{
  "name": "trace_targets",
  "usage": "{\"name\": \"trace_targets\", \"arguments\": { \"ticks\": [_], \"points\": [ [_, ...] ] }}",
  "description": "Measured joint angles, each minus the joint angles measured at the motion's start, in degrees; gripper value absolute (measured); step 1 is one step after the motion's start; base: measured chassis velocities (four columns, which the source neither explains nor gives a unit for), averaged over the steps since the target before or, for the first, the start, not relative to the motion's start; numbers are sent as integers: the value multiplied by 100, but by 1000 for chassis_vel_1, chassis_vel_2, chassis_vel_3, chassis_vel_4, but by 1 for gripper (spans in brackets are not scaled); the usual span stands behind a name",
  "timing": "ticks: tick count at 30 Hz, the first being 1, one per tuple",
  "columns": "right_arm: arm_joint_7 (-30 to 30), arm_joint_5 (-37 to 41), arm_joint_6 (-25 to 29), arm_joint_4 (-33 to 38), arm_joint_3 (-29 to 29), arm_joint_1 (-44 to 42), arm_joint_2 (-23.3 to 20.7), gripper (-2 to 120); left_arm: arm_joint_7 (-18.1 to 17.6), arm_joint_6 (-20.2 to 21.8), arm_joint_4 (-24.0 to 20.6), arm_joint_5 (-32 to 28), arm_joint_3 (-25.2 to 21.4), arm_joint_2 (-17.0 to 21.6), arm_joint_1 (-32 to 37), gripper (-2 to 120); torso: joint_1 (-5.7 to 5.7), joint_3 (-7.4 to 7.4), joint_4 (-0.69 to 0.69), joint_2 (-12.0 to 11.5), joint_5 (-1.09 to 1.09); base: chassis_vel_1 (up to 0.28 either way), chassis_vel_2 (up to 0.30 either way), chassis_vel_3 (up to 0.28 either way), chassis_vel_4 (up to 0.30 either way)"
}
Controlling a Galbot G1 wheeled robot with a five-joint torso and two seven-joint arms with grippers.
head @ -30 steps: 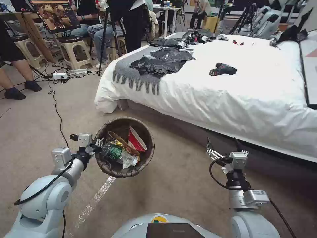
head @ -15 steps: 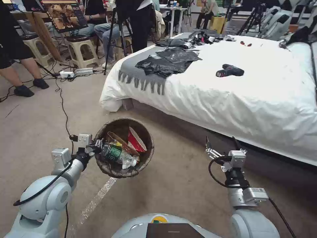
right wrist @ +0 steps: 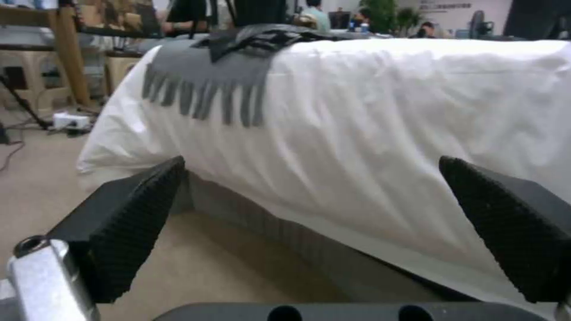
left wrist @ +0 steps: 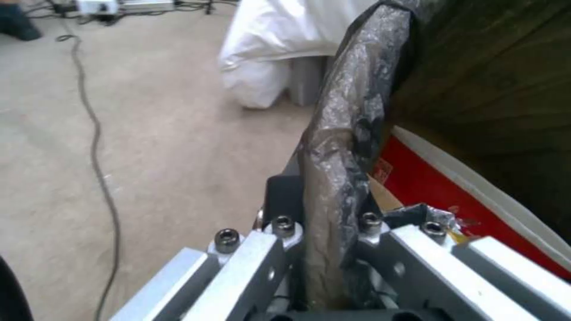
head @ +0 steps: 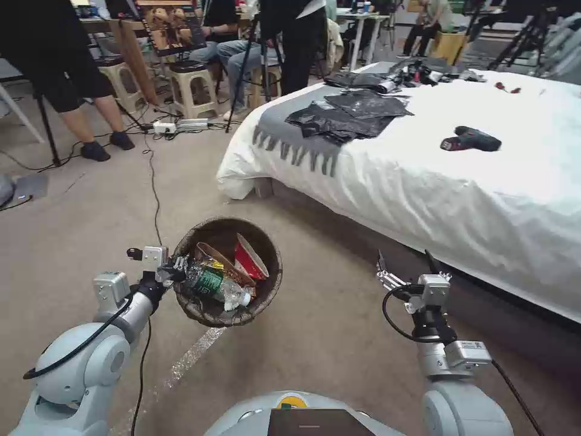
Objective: Pick up the trash bin, then pick up the garbage from the floor and place it into the trash bin.
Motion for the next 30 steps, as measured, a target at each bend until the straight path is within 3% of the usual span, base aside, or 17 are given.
{"name": "trace_targets", "arguments": {
  "ticks": [30],
  "points": [
    [48,33,-87,-49,-41,22,-82,100,27,-20,-58,-14,-65,-9,46,2,0,0,-1,0,0,88,85,86,85]
  ]
}}
